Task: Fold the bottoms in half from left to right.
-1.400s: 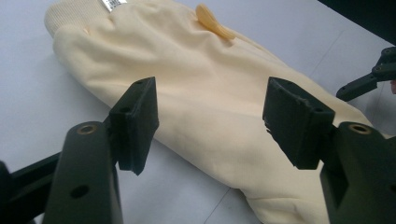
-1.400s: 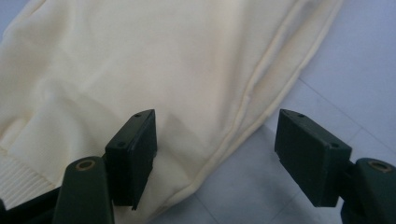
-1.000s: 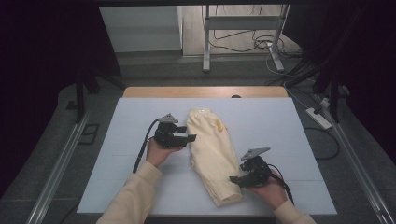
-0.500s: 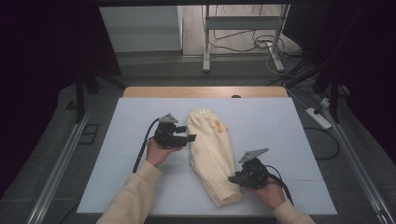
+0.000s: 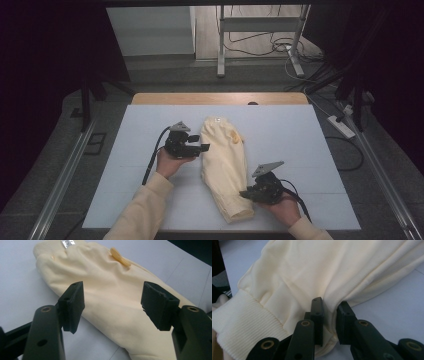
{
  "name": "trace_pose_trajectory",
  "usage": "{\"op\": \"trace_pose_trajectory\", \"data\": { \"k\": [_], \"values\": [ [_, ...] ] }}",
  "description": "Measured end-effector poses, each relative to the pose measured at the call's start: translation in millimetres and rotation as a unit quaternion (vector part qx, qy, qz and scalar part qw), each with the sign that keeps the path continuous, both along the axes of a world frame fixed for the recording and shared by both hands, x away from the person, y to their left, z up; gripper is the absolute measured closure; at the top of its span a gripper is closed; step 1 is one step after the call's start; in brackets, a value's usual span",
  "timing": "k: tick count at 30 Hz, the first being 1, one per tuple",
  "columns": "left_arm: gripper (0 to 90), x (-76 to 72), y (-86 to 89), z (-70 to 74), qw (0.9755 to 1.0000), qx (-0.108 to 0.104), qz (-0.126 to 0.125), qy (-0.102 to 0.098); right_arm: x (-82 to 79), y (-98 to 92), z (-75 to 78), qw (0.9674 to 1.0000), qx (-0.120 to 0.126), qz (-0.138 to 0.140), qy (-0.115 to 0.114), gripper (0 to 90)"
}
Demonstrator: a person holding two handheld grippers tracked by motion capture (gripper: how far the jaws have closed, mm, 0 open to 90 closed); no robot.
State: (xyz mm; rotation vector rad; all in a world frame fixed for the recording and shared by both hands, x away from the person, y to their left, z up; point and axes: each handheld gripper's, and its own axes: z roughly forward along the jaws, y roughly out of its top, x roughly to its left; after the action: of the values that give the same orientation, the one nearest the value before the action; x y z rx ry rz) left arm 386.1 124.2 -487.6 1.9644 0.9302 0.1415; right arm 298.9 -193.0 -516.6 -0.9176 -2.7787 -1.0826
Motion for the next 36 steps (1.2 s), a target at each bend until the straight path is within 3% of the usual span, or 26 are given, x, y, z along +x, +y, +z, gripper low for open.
{"op": "trace_pose_trajectory", "data": {
  "k": [31,34,36],
  "values": [
    [34.6,0.1,1.8,-1.2,1.0000,0.000,-0.001,0.004,-9.0,29.5,-5.7,0.9990,0.021,0.030,-0.027,77.1],
    [34.6,-0.7,3.2,-1.4,1.0000,-0.003,0.000,0.004,-7.7,29.6,-4.9,0.9989,0.018,0.035,-0.026,75.2],
    [34.6,-0.2,3.3,-1.8,1.0000,-0.005,0.000,0.004,-6.6,28.1,-3.9,0.9988,0.015,0.036,-0.030,68.9]
  ]
}}
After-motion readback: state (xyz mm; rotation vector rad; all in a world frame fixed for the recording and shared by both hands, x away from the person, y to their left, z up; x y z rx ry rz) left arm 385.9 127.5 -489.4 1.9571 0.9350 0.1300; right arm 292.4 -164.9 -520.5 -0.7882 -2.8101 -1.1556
